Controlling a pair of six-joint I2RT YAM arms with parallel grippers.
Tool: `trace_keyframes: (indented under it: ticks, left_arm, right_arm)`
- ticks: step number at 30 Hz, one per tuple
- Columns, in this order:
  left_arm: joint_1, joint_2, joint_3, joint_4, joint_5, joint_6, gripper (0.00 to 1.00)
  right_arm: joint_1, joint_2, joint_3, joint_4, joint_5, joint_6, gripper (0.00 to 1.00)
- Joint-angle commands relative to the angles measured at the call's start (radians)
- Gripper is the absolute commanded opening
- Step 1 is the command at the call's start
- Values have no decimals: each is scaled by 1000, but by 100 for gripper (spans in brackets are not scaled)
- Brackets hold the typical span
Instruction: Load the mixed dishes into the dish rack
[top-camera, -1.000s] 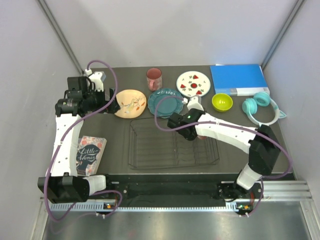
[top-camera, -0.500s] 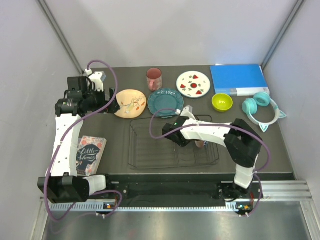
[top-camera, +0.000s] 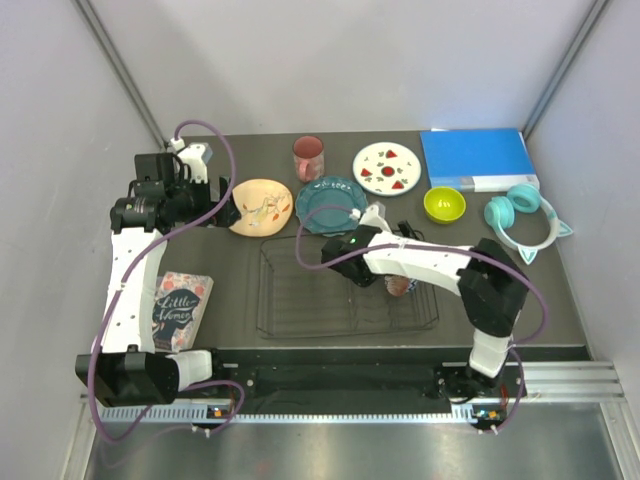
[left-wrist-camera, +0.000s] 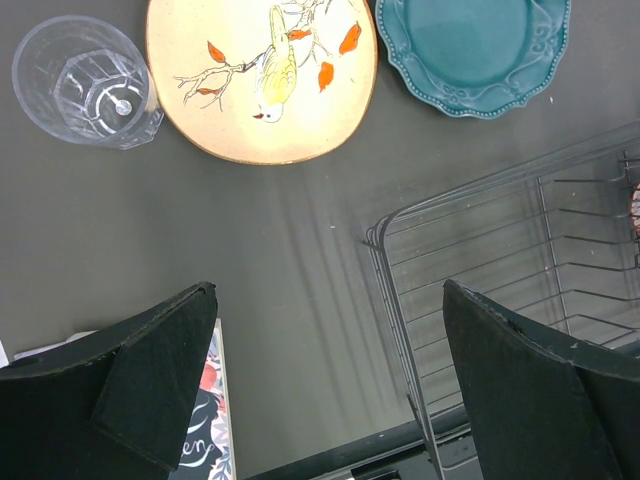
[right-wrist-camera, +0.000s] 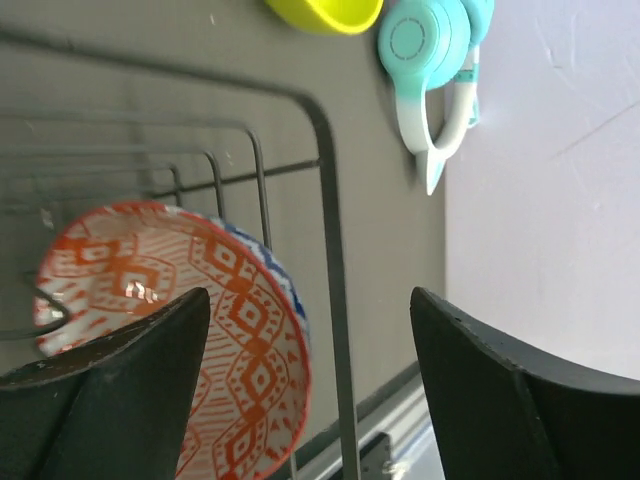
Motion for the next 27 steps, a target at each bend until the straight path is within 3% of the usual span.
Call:
trace_keyframes:
  ticks: [1,7,8,14,17,20,27]
  left_arm:
    - [-1,-31,15,31,17,9,99]
    - [-2,-37,16,31,16,14,99]
    - [-1,-39,14,31,14,14,99]
    - [-1,-48,23,25,2,17,99]
    - [-1,-48,29,22,7,17,99]
    - [-1,-48,34,17,13,17,99]
    - [-1,-46,32,14,10,17,99]
  right_arm:
    - [-15,-196,171,-70,-16,-44,81]
    - [-174,-369,316,-18,-159,-86,76]
    - [-280,-396,308,9,-232,-90,74]
    - [-737,-591,68,397,-643,-116,74]
    - [-854,-595,-24,500,-778,-75,73]
    - [-894,-545,-69,566,-870,-55,73]
    - [-931,-428,-115,678,-920,-43,73]
